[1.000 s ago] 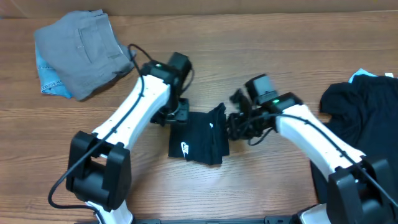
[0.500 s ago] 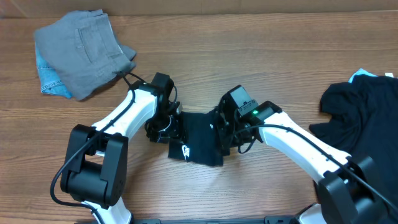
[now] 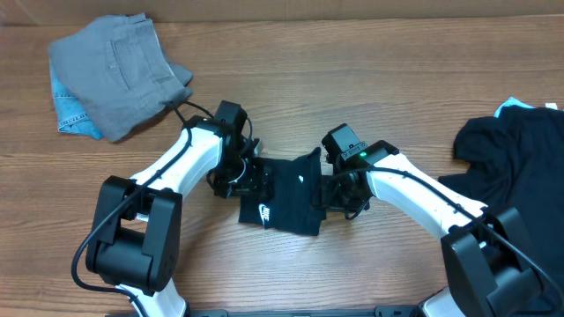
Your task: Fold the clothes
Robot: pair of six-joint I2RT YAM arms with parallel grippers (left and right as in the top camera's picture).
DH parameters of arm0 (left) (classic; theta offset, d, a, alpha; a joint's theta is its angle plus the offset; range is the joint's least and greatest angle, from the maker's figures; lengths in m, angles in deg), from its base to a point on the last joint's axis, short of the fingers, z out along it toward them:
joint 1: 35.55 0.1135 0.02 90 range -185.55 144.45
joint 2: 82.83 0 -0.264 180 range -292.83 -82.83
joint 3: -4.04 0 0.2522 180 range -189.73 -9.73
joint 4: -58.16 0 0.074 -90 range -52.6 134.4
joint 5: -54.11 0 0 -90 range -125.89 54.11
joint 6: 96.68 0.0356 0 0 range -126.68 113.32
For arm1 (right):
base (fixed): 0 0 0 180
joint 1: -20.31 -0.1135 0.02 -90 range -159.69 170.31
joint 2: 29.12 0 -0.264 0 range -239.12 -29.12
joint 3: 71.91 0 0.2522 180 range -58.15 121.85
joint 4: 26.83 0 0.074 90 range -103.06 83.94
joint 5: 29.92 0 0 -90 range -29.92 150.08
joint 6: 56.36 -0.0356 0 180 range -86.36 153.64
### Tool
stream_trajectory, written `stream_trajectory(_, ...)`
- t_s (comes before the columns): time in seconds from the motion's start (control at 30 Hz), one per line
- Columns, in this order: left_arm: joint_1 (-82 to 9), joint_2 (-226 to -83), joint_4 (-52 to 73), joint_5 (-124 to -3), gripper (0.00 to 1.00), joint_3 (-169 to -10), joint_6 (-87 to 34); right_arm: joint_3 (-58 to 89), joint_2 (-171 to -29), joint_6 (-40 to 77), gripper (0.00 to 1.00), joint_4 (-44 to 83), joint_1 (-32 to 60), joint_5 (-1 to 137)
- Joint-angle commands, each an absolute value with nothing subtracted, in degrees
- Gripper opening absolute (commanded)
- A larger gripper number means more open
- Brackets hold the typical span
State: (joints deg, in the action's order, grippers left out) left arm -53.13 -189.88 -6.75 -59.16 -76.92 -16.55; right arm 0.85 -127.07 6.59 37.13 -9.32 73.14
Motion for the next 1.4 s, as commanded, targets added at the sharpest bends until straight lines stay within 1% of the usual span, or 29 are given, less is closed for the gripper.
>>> stream_trajectory(0.0, -53.20, -189.66, -4.00, -64.71, 0.90, -74.61, -15.42, 0.72, -127.05, 5.72, 0.19, 37.20, -9.23, 72.61)
stream_trajectory(0.1, -53.16, -189.77, -1.36, -66.48, 0.91, -72.25, -15.42, 0.72, -127.05, 5.74, 0.19, 37.20, -9.23, 72.77)
stream_trajectory(0.17, -53.16, -189.92, -0.24, -66.59, 0.88, -70.17, -15.42, 0.72, -127.05, 5.74, 0.19, 37.20, -9.23, 72.77)
stream_trajectory(0.23, -53.16, -190.25, 0.26, -66.59, 0.83, -69.01, -15.44, 0.72, -127.05, 5.74, 0.19, 37.15, -9.23, 72.77)
stream_trajectory(0.27, -53.16, -190.36, 0.65, -66.59, 0.78, -68.44, -15.44, 0.72, -127.05, 5.74, 0.19, 37.09, -9.23, 72.77)
stream_trajectory(0.37, -53.18, -190.36, 2.10, -66.61, 0.46, -67.13, -15.48, 0.72, -127.05, 5.74, 0.19, 36.96, -9.23, 72.85)
stream_trajectory(0.4, -53.18, -190.36, 2.25, -66.59, 0.41, -67.09, -15.48, 0.72, -127.05, 5.74, 0.19, 36.96, -9.23, 72.98)
stream_trajectory(0.43, -53.18, -190.36, 2.25, -66.35, 0.41, -67.09, -15.48, 0.72, -127.05, 5.74, 0.19, 36.96, -9.23, 72.98)
stream_trajectory(0.47, -53.18, -190.36, 2.01, -65.89, 0.46, -67.09, -15.48, 0.72, -127.05, 5.72, 0.19, 36.98, -9.23, 73.01)
stream_trajectory(0.5, -53.07, -190.36, 1.35, -65.12, 0.55, -67.11, -15.50, 0.72, -127.05, 5.74, 0.19, 36.98, -9.23, 73.03)
stream_trajectory(0.57, -52.43, -190.36, -0.20, -62.59, 0.63, -67.11, -15.70, 0.72, -127.05, 5.74, 0.19, 37.06, -9.23, 73.03)
stream_trajectory(0.67, -49.68, -190.36, -1.49, -63.31, 0.71, -67.09, -14.67, 0.72, -127.05, 5.74, 0.19, 37.24, -9.23, 73.42)
stream_trajectory(0.8, -43.65, -190.36, -1.99, -69.60, 0.81, -67.07, -9.93, 0.72, -127.05, 5.67, 0.19, 37.11, -9.23, 75.32)
stream_trajectory(0.9, -41.13, -190.36, -2.01, -73.04, 0.86, -66.21, -7.46, 0.72, -127.05, 5.43, 0.19, 36.71, -9.23, 76.50)
stream_trajectory(1.03, -42.42, -190.36, 1.73, -74.63, 0.87, -63.35, -7.68, 0.72, -127.05, 5.06, 0.19, 36.32, -9.23, 76.88)
stream_trajectory(1.17, -46.66, -190.36, 8.35, -75.55, 0.86, -58.94, -12.75, 0.72, -127.05, 5.08, 0.19, 36.36, -9.23, 76.88)
stream_trajectory(1.3, -48.35, -190.36, 8.65, -76.20, 0.80, -59.00, -13.56, 0.72, -127.05, 5.08, 0.19, 36.36, -9.23, 76.88)
stream_trajectory(1.37, -48.33, -190.36, 8.70, -79.48, 0.74, -59.02, -13.56, 0.72, -127.05, 5.08, 0.19, 36.36, -9.23, 76.88)
